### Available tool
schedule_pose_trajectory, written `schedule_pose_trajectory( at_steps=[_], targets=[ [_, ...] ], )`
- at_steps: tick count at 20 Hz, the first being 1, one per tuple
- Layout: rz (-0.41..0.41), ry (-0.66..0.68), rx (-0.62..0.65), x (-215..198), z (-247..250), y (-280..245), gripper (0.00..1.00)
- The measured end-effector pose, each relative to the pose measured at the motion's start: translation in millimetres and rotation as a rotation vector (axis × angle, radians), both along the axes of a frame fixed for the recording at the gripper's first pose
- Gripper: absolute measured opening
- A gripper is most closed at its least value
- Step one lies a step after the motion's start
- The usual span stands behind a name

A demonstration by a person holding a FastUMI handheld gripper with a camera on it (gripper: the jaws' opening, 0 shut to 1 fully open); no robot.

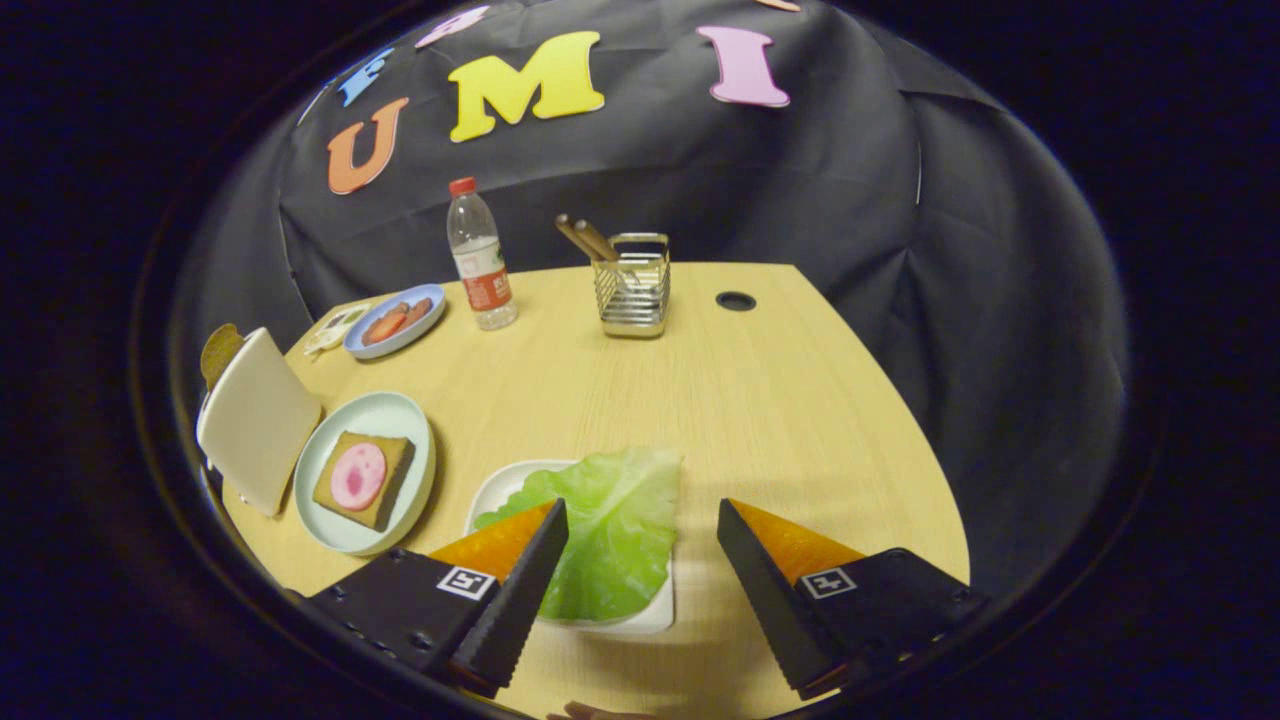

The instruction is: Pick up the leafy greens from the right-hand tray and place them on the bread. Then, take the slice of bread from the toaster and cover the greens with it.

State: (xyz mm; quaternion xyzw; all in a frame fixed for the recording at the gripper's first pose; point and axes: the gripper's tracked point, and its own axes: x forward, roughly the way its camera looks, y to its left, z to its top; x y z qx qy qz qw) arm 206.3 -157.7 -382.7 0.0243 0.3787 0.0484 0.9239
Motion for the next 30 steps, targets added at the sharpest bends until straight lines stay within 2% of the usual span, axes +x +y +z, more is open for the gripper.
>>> schedule_pose_trajectory(
  at_steps=[4, 7, 10, 12, 16, 18, 19, 22, 24, 30],
  targets=[
    [0.004, 0.069, 0.011, 6, -13, 1, 0.91],
    [0.003, 0.081, 0.013, 10, -16, 1, 0.68],
    [0.01, 0.117, 0.051, 11, -17, 8, 0.63],
    [0.015, 0.088, 0.05, 15, -9, 11, 0.53],
    [0.046, 0.105, 0.04, 16, -11, 23, 0.51],
    [0.009, 0.145, 0.01, 17, -21, 18, 0.26],
    [0.009, 0.156, 0.021, 16, -21, 21, 0.23],
    [0.009, 0.16, -0.016, 12, -19, 18, 0.25],
    [-0.008, 0.157, -0.027, 14, -18, 16, 0.04],
    [-0.005, 0.08, -0.041, 6, 29, 29, 0.0]
  ],
)
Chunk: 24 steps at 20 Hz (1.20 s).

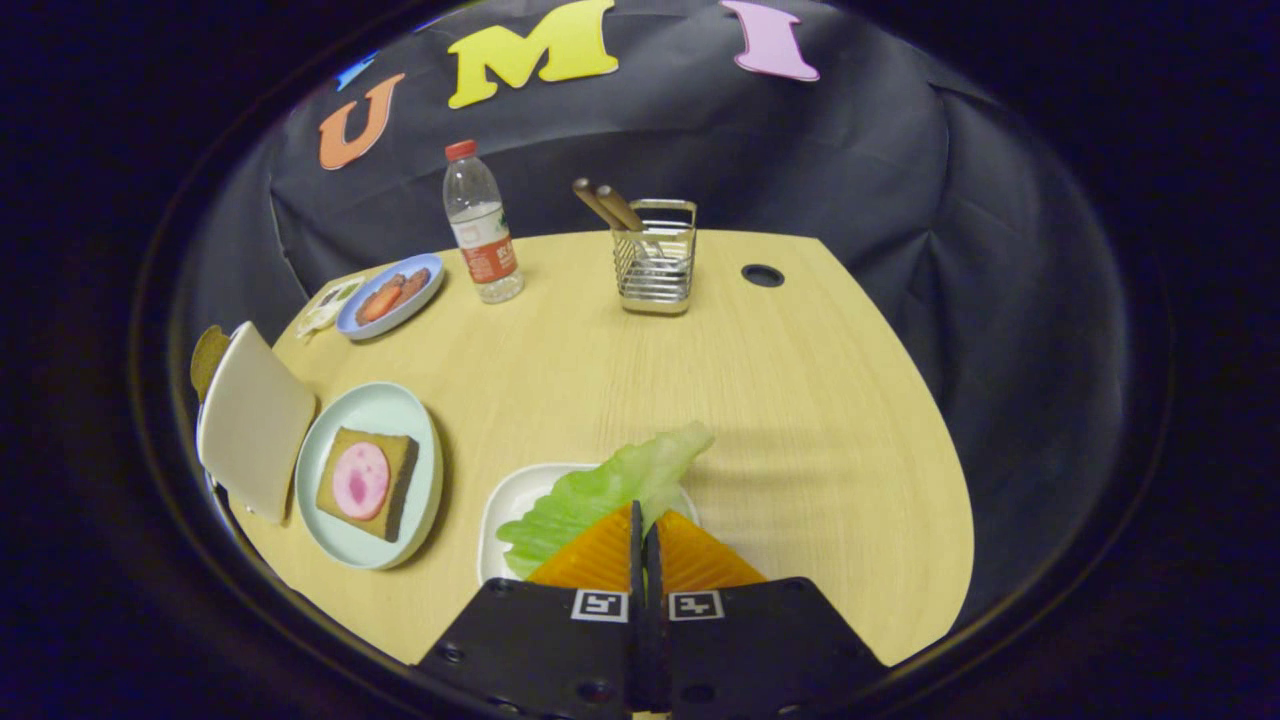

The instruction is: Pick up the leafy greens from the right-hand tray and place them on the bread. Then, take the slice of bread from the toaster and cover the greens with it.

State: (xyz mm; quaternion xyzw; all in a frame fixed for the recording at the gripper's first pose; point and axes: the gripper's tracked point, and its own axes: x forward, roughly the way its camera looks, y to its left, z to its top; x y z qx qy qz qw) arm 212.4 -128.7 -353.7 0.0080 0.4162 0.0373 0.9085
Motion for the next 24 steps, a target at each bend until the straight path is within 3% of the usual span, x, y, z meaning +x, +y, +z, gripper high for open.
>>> schedule_pose_trajectory(
  at_steps=[4, 10, 18, 24],
  targets=[
    [-0.044, -0.034, -0.014, -5, 33, 16, 0.0],
    [-0.035, -0.08, -0.035, -13, 70, 71, 0.0],
    [0.083, -0.053, -0.006, -39, 82, 200, 0.0],
    [0.14, 0.034, 0.099, -54, 66, 289, 0.0]
  ],
)
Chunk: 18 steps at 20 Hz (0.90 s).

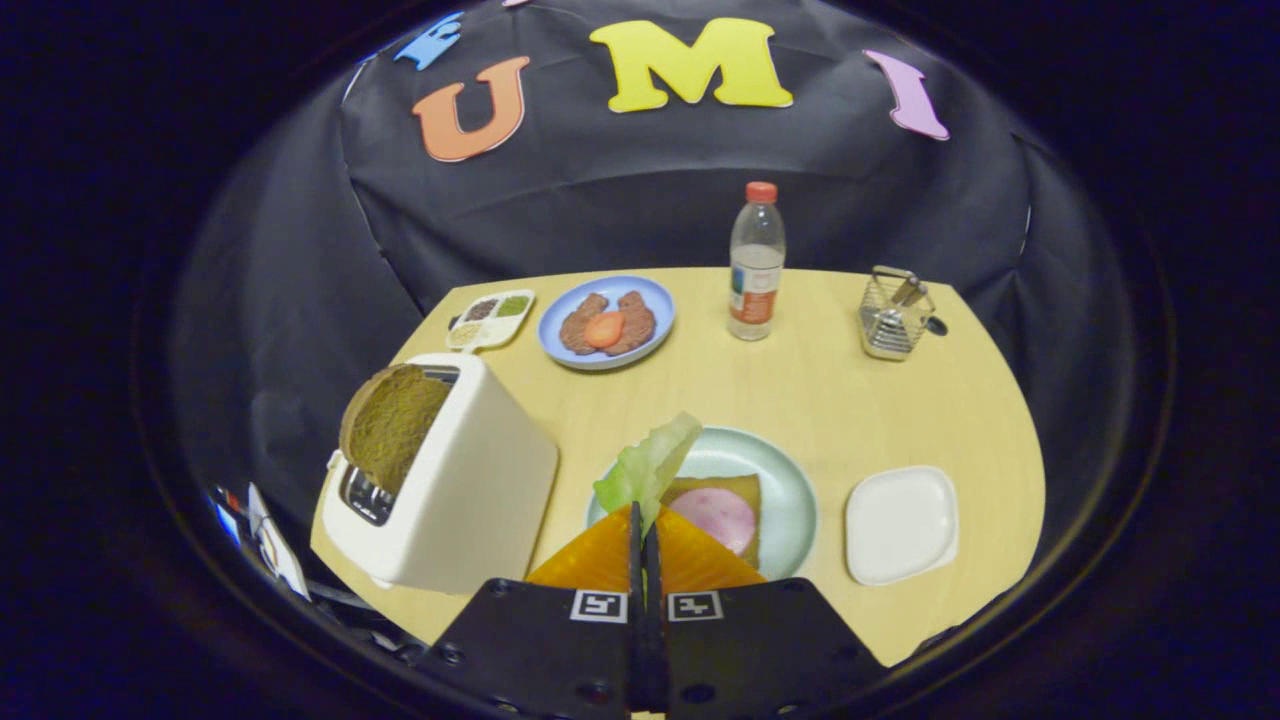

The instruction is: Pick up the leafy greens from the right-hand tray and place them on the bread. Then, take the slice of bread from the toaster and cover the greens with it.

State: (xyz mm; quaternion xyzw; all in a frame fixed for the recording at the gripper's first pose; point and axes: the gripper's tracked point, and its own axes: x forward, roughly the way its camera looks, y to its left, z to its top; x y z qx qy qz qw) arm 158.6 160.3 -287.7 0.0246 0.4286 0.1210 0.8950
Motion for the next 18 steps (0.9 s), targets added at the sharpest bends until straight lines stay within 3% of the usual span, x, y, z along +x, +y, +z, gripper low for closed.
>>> schedule_pose_trajectory(
  at_steps=[8, 13, 18],
  targets=[
    [-0.12, 0.071, -0.115, 26, -51, -36, 0.0],
    [-0.134, 0.056, -0.2, 45, -69, -54, 0.02],
    [-0.137, 0.083, -0.201, 47, -80, -54, 0.04]
  ],
)
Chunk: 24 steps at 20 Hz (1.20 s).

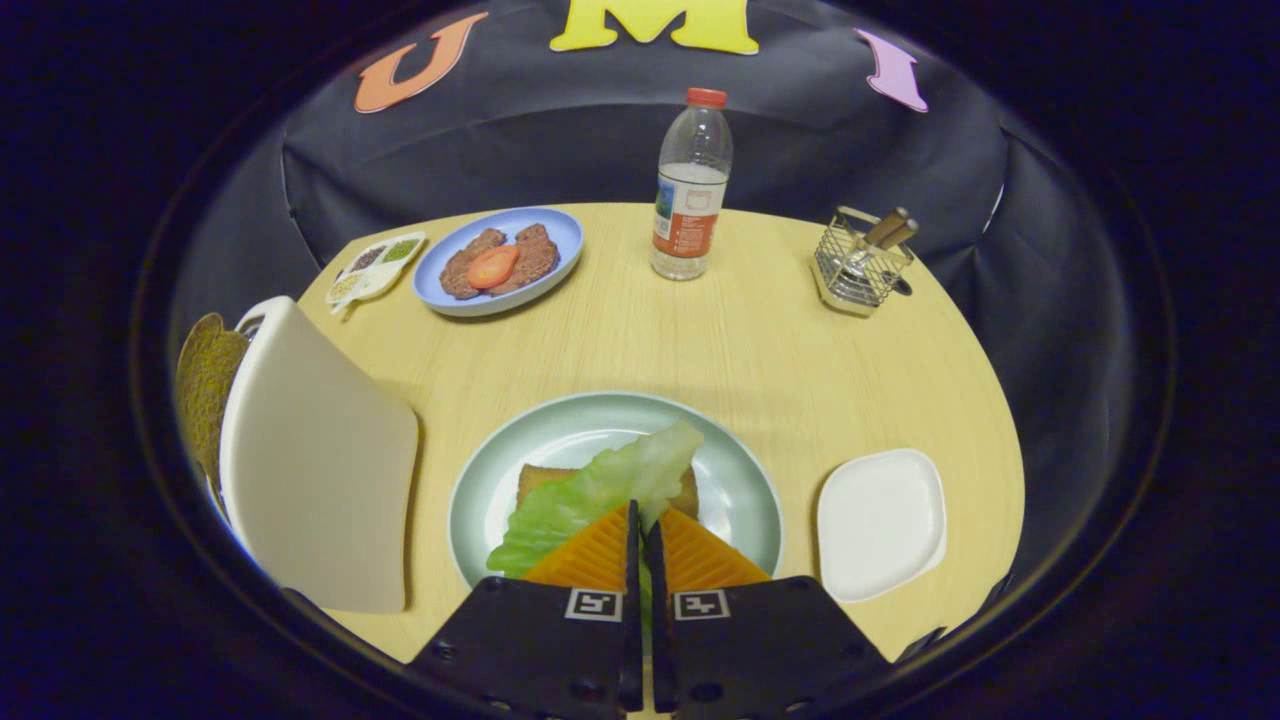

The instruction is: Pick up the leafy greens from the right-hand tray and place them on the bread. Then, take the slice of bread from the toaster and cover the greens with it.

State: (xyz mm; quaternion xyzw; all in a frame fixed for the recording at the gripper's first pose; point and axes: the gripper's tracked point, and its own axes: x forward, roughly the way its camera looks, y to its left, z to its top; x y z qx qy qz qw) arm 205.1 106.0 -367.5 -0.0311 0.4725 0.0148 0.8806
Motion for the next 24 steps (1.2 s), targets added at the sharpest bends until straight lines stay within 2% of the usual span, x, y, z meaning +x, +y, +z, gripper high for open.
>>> schedule_pose_trajectory(
  at_steps=[4, 8, 11, 18, 19, 21, 23, 24],
  targets=[
    [0.012, -0.033, -0.017, 2, 8, -4, 0.05],
    [0.011, -0.078, -0.042, -1, 23, -13, 0.16],
    [0.01, -0.123, -0.052, -12, 44, -16, 0.2],
    [0.073, -0.31, -0.043, -37, 115, 20, 0.64],
    [0.079, -0.339, -0.036, -40, 128, 28, 0.75],
    [0.094, -0.387, 0.0, -45, 151, 52, 0.88],
    [0.104, -0.427, 0.032, -50, 171, 73, 0.97],
    [0.1, -0.446, 0.019, -50, 179, 78, 0.97]
  ],
)
